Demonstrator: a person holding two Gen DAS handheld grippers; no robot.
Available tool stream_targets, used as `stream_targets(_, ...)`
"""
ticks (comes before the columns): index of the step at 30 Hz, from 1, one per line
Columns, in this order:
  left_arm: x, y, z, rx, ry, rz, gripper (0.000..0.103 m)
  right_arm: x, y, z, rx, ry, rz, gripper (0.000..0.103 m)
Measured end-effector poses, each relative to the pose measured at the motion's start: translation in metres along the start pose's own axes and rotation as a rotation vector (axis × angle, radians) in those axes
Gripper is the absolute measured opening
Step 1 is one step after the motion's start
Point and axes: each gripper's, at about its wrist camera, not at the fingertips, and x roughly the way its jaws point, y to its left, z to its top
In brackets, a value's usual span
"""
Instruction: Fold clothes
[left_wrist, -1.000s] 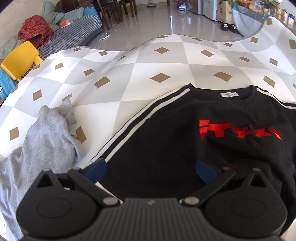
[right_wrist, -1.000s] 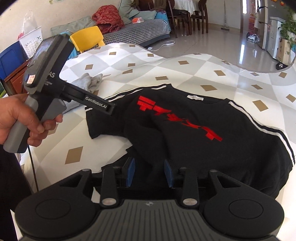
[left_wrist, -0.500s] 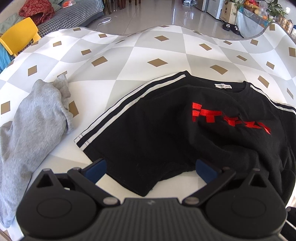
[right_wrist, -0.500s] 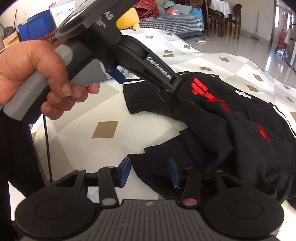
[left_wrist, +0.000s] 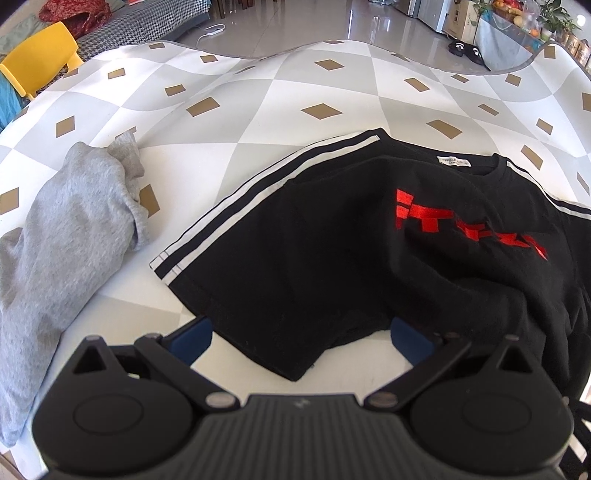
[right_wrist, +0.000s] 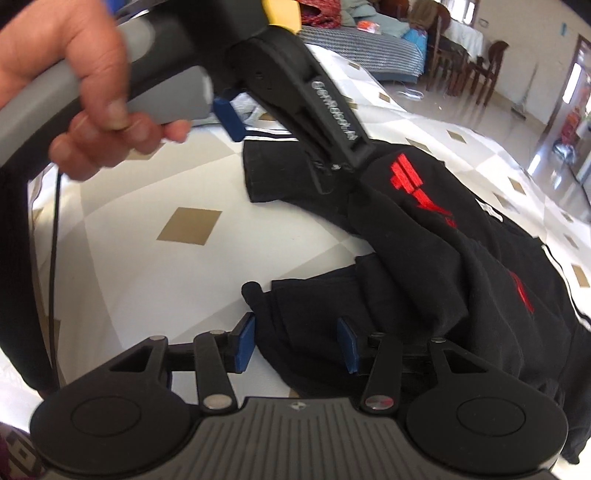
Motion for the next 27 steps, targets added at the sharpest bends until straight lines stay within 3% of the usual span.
stream_targets(6, 0.002, 0.000, -0.001, 0.004, 0.004, 0.015, 0.103, -0.006, -0.004, 0.003, 0.010, -0.013, 0.002, 0.014)
stream_targets(12, 0.001, 0.009, 0.003, -0.023, -0.020, 0.058, 0.103, -0.036, -0.026, 0.020, 0.089, -0.113, -0.013, 0.011)
stream_targets(17, 0.002, 0.014, 0.004, -0.050, -0.013, 0.066, 0.103, -0.072, -0.062, 0.035, 0.232, -0.252, -0.052, 0.011)
stream_targets(27, 0.008, -0.003, -0.006, 0.011, -0.001, 0.068, 0.103, -0.124, -0.132, 0.044, 0.537, -0.458, -0.084, 0.011)
